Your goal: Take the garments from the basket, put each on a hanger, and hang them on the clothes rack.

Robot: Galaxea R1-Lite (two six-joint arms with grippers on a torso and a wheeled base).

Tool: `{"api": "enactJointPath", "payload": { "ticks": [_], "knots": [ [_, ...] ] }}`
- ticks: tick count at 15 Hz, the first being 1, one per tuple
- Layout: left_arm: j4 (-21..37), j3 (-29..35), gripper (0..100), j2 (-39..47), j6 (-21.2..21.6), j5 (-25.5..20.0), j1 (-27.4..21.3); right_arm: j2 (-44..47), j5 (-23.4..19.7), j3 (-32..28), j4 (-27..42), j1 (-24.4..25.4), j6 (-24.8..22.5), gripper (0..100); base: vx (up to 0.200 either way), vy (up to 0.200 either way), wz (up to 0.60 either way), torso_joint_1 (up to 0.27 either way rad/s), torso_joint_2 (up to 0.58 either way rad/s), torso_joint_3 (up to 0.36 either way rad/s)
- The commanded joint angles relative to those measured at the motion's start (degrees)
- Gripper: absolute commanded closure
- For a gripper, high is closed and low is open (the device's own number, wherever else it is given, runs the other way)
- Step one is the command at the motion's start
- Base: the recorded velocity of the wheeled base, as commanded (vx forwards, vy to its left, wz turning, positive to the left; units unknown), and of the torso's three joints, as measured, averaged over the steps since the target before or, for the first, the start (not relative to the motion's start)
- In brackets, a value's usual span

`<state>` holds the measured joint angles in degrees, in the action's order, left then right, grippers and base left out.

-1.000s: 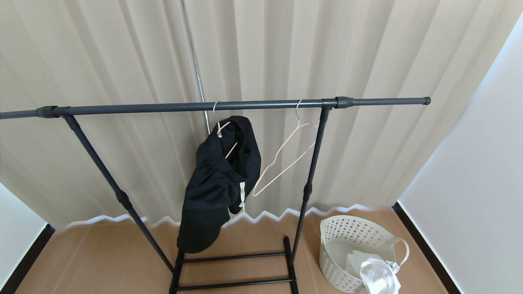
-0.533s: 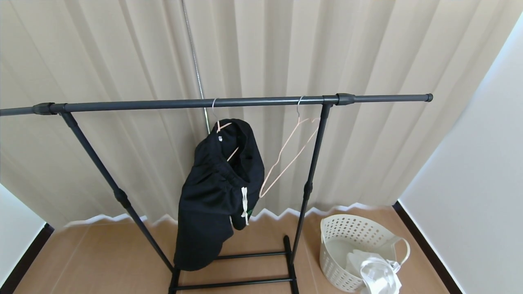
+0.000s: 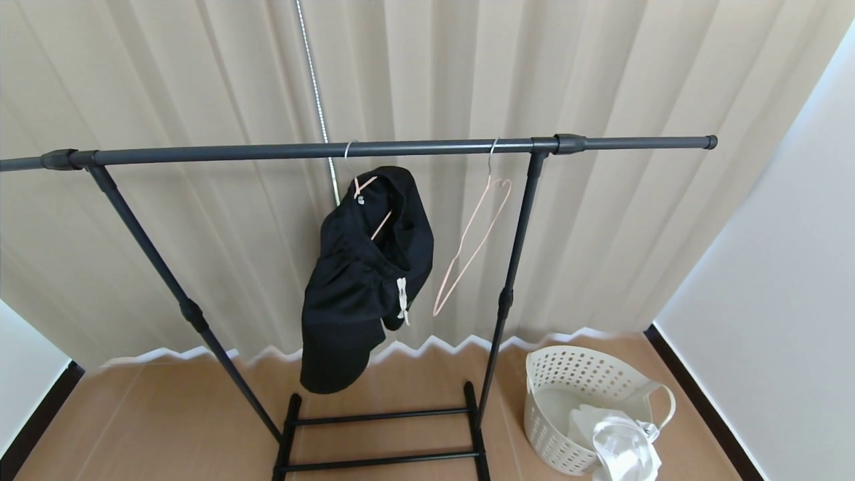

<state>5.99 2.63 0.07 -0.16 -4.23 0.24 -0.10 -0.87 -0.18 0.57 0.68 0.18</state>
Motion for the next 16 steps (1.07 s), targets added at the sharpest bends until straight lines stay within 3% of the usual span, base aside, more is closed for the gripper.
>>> {"api": "enactJointPath", "payload": {
  "ticks": [1, 16],
  "knots": [
    [0.0, 0.0, 0, 0.1, 0.1, 0.0, 0.0, 0.1, 0.1, 0.0, 0.0, 0.0, 0.1, 0, 0.0, 0.0, 0.0, -0.154, 0.33, 0.183],
    [0.1, -0.2, 0, 0.2, 0.2, 0.4, 0.1, 0.1, 0.5, 0.0, 0.0, 0.0, 0.4, 0, 0.0, 0.0, 0.0, -0.153, 0.36, 0.207]
  ]
}}
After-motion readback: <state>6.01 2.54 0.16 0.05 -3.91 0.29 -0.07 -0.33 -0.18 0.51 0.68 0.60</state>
